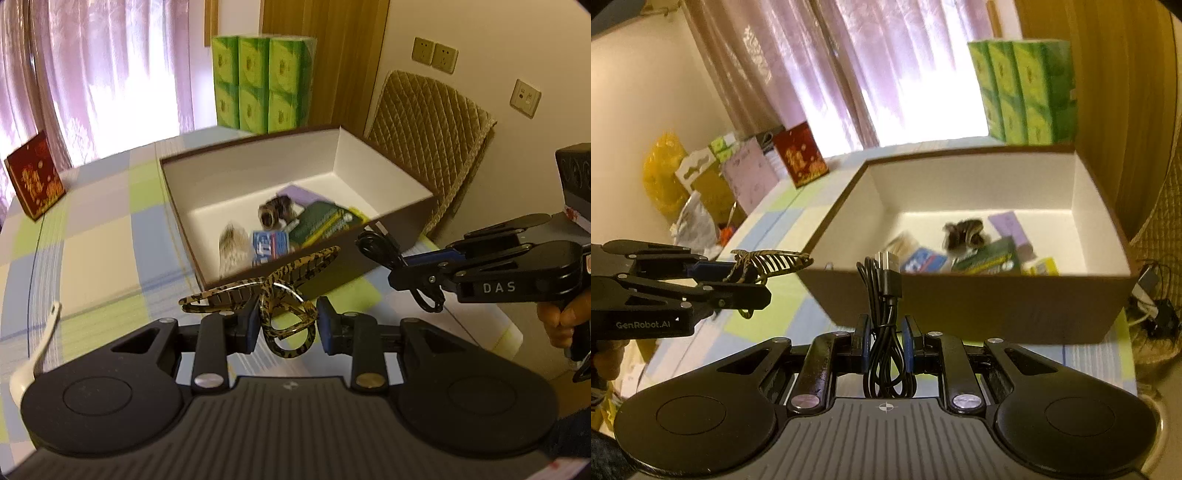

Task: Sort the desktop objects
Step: 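Lower the cable and hair clip into the brown box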

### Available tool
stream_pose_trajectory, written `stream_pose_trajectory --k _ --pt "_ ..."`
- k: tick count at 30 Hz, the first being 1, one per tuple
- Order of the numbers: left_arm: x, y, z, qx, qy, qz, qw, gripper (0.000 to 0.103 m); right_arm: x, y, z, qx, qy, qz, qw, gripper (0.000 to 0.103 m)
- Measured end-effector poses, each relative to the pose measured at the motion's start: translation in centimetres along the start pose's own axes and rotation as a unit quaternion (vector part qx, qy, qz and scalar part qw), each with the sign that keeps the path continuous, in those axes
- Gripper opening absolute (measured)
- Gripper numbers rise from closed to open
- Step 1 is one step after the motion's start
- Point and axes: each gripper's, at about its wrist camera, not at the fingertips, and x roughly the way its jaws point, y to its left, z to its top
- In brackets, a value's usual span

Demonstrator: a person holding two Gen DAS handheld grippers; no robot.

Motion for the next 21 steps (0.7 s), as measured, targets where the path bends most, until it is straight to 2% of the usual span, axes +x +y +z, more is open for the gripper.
stream_pose_trajectory --k 12,17,21 --pt "2.2 1.3 5.5 0.019 -0.038 0.004 0.9991 0.027 0.3 -3.5 5.5 -0.013 -0.047 -0.035 0.998 0.014" --pt "4.7 1.6 8.1 0.046 -0.045 0.004 0.9979 0.027 2.4 -5.6 7.8 -0.017 -0.039 -0.057 0.997 0.014" --pt "8.2 2.3 10.2 0.059 -0.030 0.011 0.9977 0.027 5.0 -7.5 9.5 -0.011 -0.021 -0.071 0.997 0.014"
